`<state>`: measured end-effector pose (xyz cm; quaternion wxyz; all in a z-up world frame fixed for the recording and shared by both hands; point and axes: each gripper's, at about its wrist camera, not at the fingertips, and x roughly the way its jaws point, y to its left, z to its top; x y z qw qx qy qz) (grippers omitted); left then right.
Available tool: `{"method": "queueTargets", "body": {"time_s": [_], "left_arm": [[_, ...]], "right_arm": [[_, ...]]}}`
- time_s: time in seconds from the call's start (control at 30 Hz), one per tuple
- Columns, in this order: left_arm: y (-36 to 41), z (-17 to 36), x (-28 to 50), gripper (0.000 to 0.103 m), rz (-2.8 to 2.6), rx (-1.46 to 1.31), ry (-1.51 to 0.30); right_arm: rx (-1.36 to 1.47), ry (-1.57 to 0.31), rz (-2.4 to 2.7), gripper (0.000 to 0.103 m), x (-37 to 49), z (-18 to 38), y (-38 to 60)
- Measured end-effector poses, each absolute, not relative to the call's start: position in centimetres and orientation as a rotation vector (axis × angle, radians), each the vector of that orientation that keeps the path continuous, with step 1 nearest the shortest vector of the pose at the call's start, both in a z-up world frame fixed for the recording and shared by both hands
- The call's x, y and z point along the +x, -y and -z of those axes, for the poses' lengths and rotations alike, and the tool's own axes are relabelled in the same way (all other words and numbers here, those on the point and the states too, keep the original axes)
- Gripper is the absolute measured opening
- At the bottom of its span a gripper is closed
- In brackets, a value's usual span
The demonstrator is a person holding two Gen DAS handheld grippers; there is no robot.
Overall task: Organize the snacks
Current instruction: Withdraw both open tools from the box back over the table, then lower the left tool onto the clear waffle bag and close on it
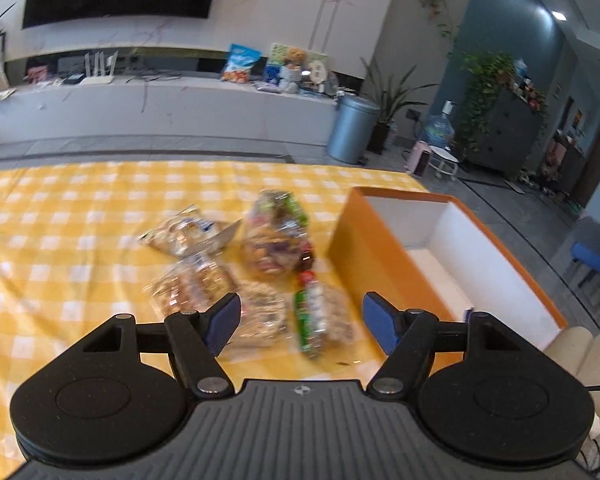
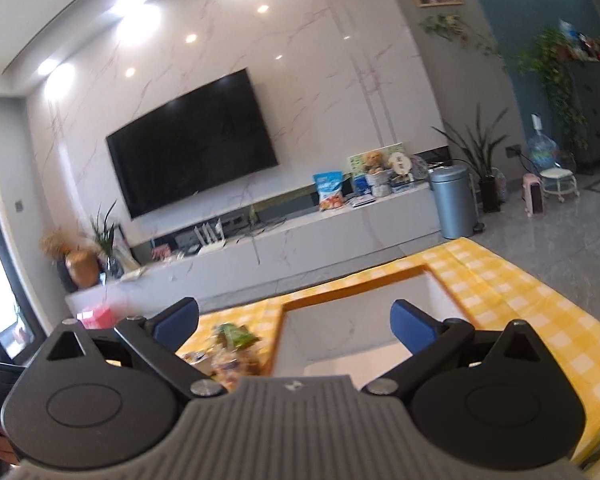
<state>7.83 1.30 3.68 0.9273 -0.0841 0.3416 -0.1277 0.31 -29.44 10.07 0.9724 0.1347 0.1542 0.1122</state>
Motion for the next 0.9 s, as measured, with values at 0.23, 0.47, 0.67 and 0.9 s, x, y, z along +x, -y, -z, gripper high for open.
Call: {"method": "queueTargets", "body": {"time_s": [0.23, 0.47, 0.67, 0.9], "left_arm": [[-5.6, -0.5, 10.0, 0.082, 0.095, -0.28, -0.815], [-8.7, 1.3, 10.7, 0.082, -0.015, -0.364, -0.88], [-10.1, 1.8, 10.7, 0.083, -0.055, -0.376, -0.887], [-11.6, 3.3, 11.7, 0.083, -0.111, -0.432, -0.924]], "right_arm": [[0.195, -0.379, -0.189, 0.091, 1.4, -9.5, 22.2], [0.077, -0.502, -0.254, 0.087, 2.9, -7.2, 16.3], [0.02, -0.591, -0.242, 0.086, 5.2, -4.3, 12.4], [-0.028, -0.654, -0.219, 0.088, 6.3, -2.1, 10.2]]}}
